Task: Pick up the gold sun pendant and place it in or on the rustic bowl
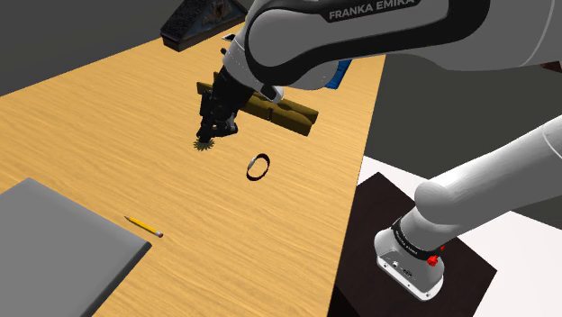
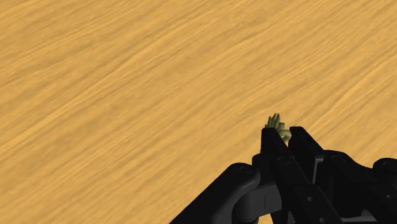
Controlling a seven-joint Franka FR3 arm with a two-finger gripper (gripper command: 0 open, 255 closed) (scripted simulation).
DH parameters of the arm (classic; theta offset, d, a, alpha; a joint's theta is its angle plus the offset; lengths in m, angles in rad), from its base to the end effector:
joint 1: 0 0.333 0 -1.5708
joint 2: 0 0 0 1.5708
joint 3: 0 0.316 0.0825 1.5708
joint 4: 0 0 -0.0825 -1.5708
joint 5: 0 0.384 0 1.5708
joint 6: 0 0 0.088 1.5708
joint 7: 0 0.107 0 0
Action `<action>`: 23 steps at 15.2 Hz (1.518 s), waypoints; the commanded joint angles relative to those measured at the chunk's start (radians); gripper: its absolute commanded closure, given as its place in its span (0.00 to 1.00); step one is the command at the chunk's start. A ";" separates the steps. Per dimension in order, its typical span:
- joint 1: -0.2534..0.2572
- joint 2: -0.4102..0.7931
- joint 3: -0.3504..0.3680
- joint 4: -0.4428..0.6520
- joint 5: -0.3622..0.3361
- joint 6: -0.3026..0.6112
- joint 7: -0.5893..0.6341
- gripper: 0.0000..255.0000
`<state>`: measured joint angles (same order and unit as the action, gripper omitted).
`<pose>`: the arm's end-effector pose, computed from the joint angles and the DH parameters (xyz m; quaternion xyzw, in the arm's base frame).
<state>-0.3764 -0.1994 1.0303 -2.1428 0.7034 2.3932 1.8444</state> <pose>0.4203 0.3558 0.4848 -0.6709 0.6917 0.1267 0.2354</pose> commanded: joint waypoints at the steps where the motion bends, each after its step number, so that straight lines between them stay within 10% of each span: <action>1: 0.000 0.000 0.000 0.000 0.000 0.000 0.000 1.00; 23: -0.007 -0.077 -0.073 0.171 -0.028 -0.228 0.075 1.00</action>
<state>-0.3840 -0.2703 0.9626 -1.9802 0.6749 2.1790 1.9150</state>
